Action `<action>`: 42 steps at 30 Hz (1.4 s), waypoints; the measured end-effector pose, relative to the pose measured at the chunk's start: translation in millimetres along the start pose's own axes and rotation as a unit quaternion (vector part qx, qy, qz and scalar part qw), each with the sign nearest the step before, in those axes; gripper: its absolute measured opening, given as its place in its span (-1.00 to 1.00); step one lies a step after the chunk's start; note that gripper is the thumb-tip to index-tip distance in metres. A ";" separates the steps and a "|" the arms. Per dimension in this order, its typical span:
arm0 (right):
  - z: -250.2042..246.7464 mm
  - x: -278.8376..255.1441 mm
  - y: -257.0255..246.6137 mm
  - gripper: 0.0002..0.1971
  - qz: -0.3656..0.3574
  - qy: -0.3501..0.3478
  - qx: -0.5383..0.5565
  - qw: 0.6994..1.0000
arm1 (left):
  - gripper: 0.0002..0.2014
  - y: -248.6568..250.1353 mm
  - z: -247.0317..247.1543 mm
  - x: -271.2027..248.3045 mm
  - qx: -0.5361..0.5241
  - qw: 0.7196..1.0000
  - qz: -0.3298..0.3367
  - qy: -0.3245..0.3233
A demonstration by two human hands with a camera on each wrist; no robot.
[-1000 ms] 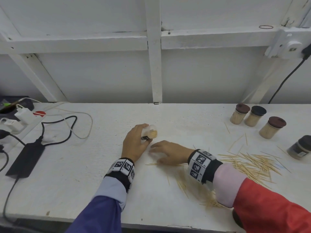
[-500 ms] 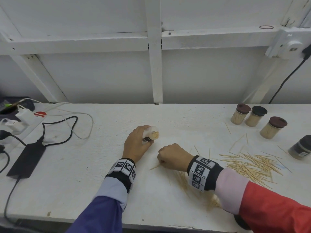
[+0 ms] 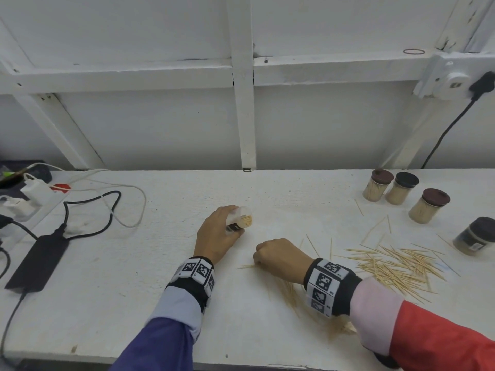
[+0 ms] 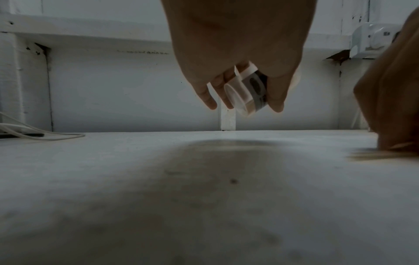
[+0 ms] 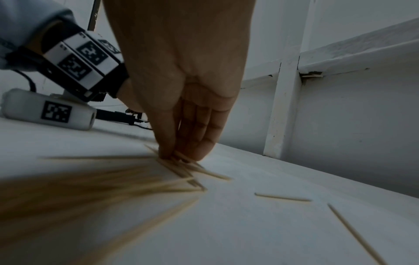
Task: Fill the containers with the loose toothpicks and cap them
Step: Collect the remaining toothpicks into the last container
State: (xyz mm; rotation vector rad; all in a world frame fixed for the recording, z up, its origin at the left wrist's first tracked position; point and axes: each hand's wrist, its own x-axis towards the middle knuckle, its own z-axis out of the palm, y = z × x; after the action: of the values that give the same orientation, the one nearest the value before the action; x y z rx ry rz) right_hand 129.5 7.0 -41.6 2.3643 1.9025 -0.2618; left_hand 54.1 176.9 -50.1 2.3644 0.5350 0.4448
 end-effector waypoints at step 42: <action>-36.5 7.3 43.4 -0.93 0.139 0.299 0.537 0.776 | -0.50 -1.5 2.3 1.1 -0.031 0.999 -0.016 -0.016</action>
State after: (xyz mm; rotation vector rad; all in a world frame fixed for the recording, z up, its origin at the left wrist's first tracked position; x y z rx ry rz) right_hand 176.0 11.2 -8.7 3.8371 1.7876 -0.8465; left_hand 55.7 177.3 -52.6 2.2975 0.5354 0.4033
